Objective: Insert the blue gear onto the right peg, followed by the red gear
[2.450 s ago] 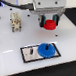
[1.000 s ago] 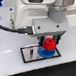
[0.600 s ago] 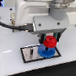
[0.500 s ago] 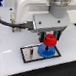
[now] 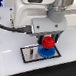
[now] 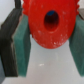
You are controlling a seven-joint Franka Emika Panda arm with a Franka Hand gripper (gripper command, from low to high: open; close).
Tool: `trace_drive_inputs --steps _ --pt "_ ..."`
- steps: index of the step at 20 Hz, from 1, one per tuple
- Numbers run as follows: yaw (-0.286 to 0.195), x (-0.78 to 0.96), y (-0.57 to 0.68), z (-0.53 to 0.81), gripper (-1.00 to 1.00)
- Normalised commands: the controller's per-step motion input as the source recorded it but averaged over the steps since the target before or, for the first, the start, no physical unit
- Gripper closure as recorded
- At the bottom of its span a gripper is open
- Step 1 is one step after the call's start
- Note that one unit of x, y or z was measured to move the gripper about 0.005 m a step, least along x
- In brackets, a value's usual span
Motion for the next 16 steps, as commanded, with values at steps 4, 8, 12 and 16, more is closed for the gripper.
trace_drive_inputs --steps 4,8,12,16 --pt "0.000 0.25 0.00 0.40 1.00" --pt "0.000 0.21 -0.02 0.12 1.00" --pt "0.000 0.19 -0.06 -0.27 1.00" --pt "0.000 0.20 -0.09 -0.26 1.00"
